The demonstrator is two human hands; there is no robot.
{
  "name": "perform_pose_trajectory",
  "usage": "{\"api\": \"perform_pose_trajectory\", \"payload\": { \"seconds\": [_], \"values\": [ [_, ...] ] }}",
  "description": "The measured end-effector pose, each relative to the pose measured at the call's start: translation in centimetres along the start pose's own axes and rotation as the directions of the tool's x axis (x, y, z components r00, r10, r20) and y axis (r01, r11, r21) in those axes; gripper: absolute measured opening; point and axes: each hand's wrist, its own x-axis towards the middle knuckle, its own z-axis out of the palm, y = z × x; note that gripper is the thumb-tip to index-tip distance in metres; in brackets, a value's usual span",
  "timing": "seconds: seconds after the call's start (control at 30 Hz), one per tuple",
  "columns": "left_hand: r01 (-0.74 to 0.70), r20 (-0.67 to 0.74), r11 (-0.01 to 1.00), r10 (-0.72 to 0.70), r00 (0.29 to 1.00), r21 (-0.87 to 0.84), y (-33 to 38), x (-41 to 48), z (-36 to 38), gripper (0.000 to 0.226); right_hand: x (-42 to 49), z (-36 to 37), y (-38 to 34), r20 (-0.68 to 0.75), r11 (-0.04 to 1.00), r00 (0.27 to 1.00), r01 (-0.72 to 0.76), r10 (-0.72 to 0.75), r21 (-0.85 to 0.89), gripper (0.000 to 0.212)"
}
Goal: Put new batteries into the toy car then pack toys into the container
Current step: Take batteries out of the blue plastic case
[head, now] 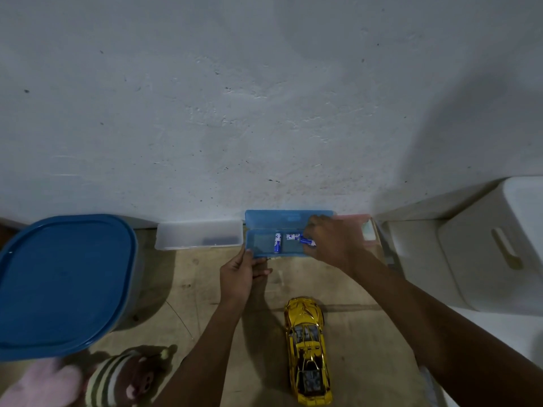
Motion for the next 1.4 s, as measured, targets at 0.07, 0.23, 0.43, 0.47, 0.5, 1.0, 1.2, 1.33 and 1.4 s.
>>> {"api": "perform_pose_trajectory", "payload": {
  "seconds": [0.07, 0.23, 0.43, 0.47, 0.5, 1.0, 1.2, 1.33, 1.4],
  "values": [
    [-0.003, -0.001, 1.0, 0.003, 1.0, 0.007, -0.1, 0.0, 0.0, 0.035, 0.2, 0.8, -0.3, -0.036, 0.998, 0.999, 0.041, -0.039, 0.054, 0.033],
    [-0.008, 0.006, 1.0, 0.008, 1.0, 0.017, 0.0, 0.1, 0.0, 0.035, 0.9, 2.3, -1.6, -0.1, 0.997, 0.994, 0.042, -0.036, 0.059, 0.024],
    [-0.005, 0.016, 1.0, 0.005, 1.0, -0.002, 0.1, -0.2, 0.1, 0.031, 1.3, 2.0, -2.0, -0.113, 0.999, 0.994, 0.002, 0.004, 0.053, 0.024],
    [-0.005, 0.016, 1.0, 0.005, 1.0, -0.006, 0.1, -0.2, 0.0, 0.03, 1.4, 1.9, -2.1, -0.103, 0.998, 0.995, -0.007, 0.013, 0.06, 0.024],
    [-0.005, 0.016, 1.0, 0.005, 1.0, -0.008, 0.1, -0.1, 0.0, 0.029, 1.5, 1.7, -2.3, -0.09, 0.998, 0.996, -0.019, 0.024, 0.058, 0.024],
    [0.002, 0.014, 1.0, -0.002, 1.0, -0.012, 0.1, 0.1, 0.1, 0.027, 2.0, 1.0, -3.7, 0.138, 0.972, 0.964, -0.214, 0.226, -0.101, 0.014],
    [0.0, 0.024, 1.0, 0.0, 1.0, -0.016, 0.2, 0.0, 0.0, 0.028, 2.4, 1.7, -4.0, 0.205, 0.9, 0.953, -0.281, 0.222, 0.332, 0.019],
    [0.001, 0.025, 1.0, 0.0, 1.0, -0.006, 0.2, 0.0, 0.0, 0.028, 2.6, 1.6, -5.4, 0.225, 0.878, 0.949, -0.294, 0.222, 0.377, 0.022],
    [0.007, 0.022, 1.0, -0.007, 1.0, -0.015, 0.2, 0.0, 0.0, 0.027, 2.8, 1.3, -5.9, 0.169, 0.852, 0.934, -0.355, 0.313, 0.384, 0.026]
  ]
}}
